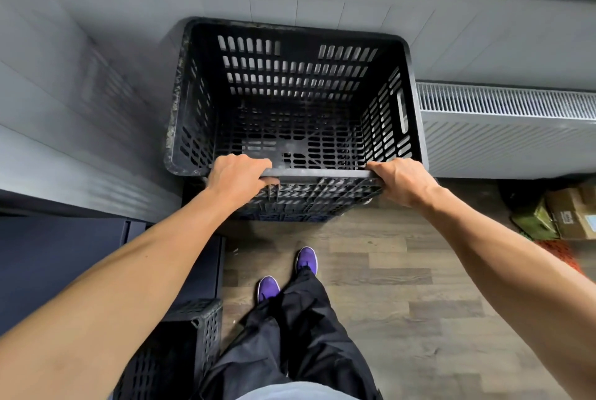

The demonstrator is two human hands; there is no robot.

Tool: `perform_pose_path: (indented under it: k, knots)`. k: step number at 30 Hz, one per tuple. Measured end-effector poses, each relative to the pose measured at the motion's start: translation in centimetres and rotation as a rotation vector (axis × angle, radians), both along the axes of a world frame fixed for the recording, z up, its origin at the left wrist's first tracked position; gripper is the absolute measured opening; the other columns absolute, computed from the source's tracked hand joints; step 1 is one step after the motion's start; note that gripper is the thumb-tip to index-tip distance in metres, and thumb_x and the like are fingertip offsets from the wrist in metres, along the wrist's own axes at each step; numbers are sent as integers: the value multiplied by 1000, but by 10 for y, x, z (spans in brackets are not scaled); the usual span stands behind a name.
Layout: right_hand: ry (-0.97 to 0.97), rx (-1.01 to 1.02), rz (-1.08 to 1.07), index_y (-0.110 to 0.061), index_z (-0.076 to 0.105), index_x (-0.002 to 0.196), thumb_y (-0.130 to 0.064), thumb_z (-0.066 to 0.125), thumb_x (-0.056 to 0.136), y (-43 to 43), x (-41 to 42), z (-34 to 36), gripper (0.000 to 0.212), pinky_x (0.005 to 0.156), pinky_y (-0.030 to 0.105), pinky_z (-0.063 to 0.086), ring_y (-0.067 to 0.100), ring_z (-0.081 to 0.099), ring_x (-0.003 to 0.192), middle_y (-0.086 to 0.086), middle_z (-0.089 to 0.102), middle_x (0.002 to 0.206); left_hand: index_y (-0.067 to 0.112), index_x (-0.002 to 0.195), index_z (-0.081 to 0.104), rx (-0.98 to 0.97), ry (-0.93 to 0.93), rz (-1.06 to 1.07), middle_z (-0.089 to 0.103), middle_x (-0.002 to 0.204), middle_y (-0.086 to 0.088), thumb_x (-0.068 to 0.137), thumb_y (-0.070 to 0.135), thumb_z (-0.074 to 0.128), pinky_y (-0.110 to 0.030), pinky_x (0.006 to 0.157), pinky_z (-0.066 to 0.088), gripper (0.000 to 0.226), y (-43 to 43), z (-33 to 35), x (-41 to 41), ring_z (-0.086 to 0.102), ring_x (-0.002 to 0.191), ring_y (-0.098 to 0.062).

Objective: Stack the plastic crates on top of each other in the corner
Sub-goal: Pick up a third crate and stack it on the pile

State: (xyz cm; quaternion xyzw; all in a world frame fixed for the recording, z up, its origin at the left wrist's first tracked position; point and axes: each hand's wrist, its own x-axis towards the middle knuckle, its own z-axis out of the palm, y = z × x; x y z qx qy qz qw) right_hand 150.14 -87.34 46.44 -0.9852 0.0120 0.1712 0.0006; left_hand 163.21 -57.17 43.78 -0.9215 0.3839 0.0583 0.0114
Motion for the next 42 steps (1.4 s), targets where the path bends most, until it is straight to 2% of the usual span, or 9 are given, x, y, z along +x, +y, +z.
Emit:
perform_pose_path:
  k: [3, 8, 12, 17, 24, 28, 31, 39, 42]
  knots:
    - [-29, -9, -13, -21, 55, 106, -25, 62, 89, 4, -1, 2, 18, 67, 41, 55, 32, 67, 78, 6, 70, 86, 25, 100, 64, -11, -37, -11, 65, 64, 2, 94, 58, 47, -26, 51, 31, 37, 1, -1, -1, 63, 59, -21]
    - [-61, -56, 27, -19, 55, 115, -21, 63, 90, 5, 6, 8, 26, 67, 43, 56, 30, 67, 75, 6, 70, 86, 20, 89, 60, -6, -86, 2, 48, 49, 3, 91, 60, 50, -26, 47, 29, 41, 6, -5, -6, 44, 44, -22]
    - [-12, -12, 26, -21, 54, 112, -23, 64, 89, 17, 10, 6, 25, 69, 43, 56, 30, 66, 78, 6, 69, 88, 25, 85, 52, 31, -20, 21, 58, 57, 2, 93, 57, 50, -27, 49, 33, 33, 12, 2, 2, 54, 51, -22]
    - [-9, 2, 25, -22, 51, 111, -20, 63, 88, 17, 3, -2, 27, 67, 45, 57, 31, 67, 76, 6, 70, 85, 31, 81, 44, 28, 33, 55, 53, 61, 6, 94, 55, 52, -26, 53, 31, 29, 10, 4, -1, 48, 56, -18]
    - [14, 3, 16, -18, 54, 119, -17, 62, 86, 14, -8, 5, 33, 71, 43, 56, 33, 67, 85, 8, 70, 92, 28, 103, 63, 27, 51, 39, 66, 72, 4, 95, 53, 52, -27, 53, 29, 28, 5, 10, -7, 63, 70, -21]
    - [5, 0, 8, -19, 53, 115, -17, 60, 88, 8, -9, 5, 28, 70, 42, 55, 32, 68, 83, 8, 70, 91, 27, 96, 61, 44, 57, 43, 52, 66, 9, 96, 52, 51, -27, 48, 23, 27, 0, 11, -8, 49, 61, -16]
    - [0, -3, 8, -20, 52, 113, -15, 60, 86, 8, -7, 1, 29, 69, 43, 55, 33, 67, 82, 8, 70, 89, 26, 95, 61, 34, 73, 54, 56, 67, 8, 95, 51, 52, -27, 54, 30, 27, -1, 9, -5, 53, 62, -17]
    - [21, 0, 10, -22, 50, 113, -17, 60, 86, 8, -4, -2, 29, 67, 44, 55, 32, 66, 79, 6, 68, 85, 26, 97, 62, 76, 90, 117, 58, 71, 9, 94, 54, 52, -28, 56, 32, 30, -3, 4, -6, 50, 64, -15]
    - [11, 7, 11, -21, 50, 113, -16, 60, 87, 6, -4, -4, 28, 68, 44, 55, 32, 65, 79, 6, 68, 85, 27, 90, 59, 80, 132, 141, 56, 70, 10, 93, 58, 51, -29, 57, 33, 32, -4, 8, -5, 50, 64, -16]
